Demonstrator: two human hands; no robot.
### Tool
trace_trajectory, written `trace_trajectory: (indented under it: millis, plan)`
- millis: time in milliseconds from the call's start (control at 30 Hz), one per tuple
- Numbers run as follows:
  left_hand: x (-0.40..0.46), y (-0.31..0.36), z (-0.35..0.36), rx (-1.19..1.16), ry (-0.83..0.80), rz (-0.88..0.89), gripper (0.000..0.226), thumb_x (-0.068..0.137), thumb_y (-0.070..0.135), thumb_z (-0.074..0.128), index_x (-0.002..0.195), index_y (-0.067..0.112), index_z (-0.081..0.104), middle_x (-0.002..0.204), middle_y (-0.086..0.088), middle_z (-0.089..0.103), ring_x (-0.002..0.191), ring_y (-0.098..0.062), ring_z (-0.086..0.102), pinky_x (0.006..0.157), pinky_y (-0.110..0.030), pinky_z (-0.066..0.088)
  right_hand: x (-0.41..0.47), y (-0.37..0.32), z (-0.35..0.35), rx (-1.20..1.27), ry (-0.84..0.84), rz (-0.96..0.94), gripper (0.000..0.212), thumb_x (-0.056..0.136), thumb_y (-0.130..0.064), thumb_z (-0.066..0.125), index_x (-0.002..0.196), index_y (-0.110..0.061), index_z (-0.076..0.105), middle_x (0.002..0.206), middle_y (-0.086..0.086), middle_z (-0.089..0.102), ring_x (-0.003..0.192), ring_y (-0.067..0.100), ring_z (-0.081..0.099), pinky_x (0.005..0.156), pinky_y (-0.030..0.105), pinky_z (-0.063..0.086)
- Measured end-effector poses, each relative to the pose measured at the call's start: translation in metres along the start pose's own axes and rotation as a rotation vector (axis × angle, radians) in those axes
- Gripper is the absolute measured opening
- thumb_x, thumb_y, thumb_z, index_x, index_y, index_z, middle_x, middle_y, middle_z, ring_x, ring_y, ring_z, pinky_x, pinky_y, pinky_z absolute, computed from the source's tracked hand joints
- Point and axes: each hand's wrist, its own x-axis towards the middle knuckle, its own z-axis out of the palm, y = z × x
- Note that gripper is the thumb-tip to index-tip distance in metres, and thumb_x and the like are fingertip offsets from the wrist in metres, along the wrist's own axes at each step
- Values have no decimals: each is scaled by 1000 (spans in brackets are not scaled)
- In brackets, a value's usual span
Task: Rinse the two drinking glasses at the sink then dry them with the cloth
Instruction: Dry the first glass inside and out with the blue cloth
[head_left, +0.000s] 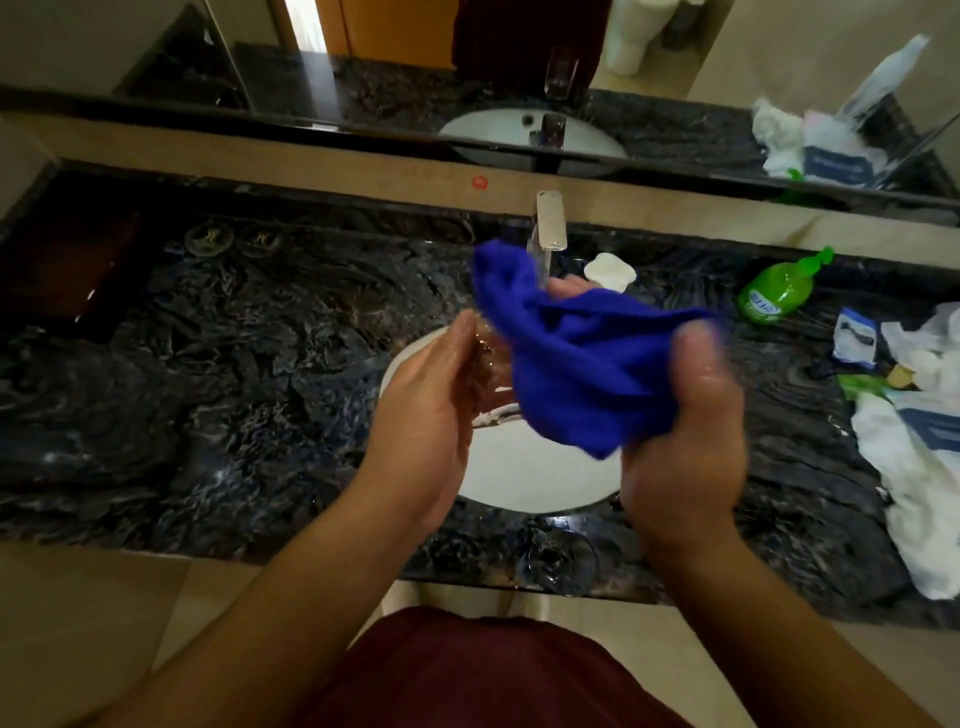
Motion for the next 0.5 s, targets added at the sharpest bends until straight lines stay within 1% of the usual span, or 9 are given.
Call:
trace_trajectory:
  millis: [33,67,100,133,200,267,333,433,500]
  plan:
    - [-1,2,1,-10,4,-4,47,109,39,38,110,13,77,111,-16,77,100,-22,73,87,-39,56,-3,2,2,-154,-97,-94,30,95,-36,54,114,-33,76,123,-10,73,125,18,64,105,45,52]
    - [-2,4,2,-10,0,-15,58,107,49,36,122,7,72,121,-23,72,110,-28,70,97,-45,55,-4,5,4,-344,-191,-212,36,95,-29,51,125,-25,71,133,-7,68,133,24,58,109,52,47]
    - [-3,7,3,-11,-13,-32,71,103,58,34,129,1,67,128,-30,66,118,-36,66,107,-50,50,-5,8,5,-527,-251,-345,38,94,-24,51,128,-15,67,138,-3,64,138,29,53,110,57,43]
    - [-4,8,2,-13,-21,-40,81,100,65,33,131,-2,64,131,-33,63,124,-41,63,114,-55,44,-4,12,4,-679,-291,-470,39,92,-23,54,126,-10,67,138,1,62,139,33,50,110,60,41]
    - [-5,11,3,-23,-44,-45,88,97,70,30,131,-3,65,130,-29,66,126,-40,63,115,-55,43,-2,18,2,-874,-352,-619,36,92,-26,57,116,-5,74,136,10,64,137,41,50,108,65,38]
    - [-6,15,6,-23,-61,-47,89,96,70,27,129,-3,66,124,-24,72,120,-33,68,109,-47,50,-1,21,1,-970,-399,-638,37,96,-31,57,114,-6,77,139,13,63,138,42,49,108,63,39]
    - [-6,17,6,-22,-35,-26,88,93,69,29,125,-3,68,118,-23,74,115,-32,71,104,-43,55,3,18,1,-1004,-448,-602,39,96,-36,59,117,-8,76,142,12,61,139,39,49,109,56,42]
    - [-4,19,3,48,-15,39,85,88,72,33,118,2,72,112,-20,76,114,-32,72,108,-49,50,10,8,7,-946,-431,-460,39,89,-34,64,118,-9,75,139,6,64,131,27,58,108,42,45]
    - [-3,18,2,99,-23,55,83,87,72,31,112,5,74,106,-16,78,111,-30,73,106,-48,51,15,5,9,-823,-397,-328,31,90,-32,64,111,-14,76,125,-4,70,115,14,65,98,30,49]
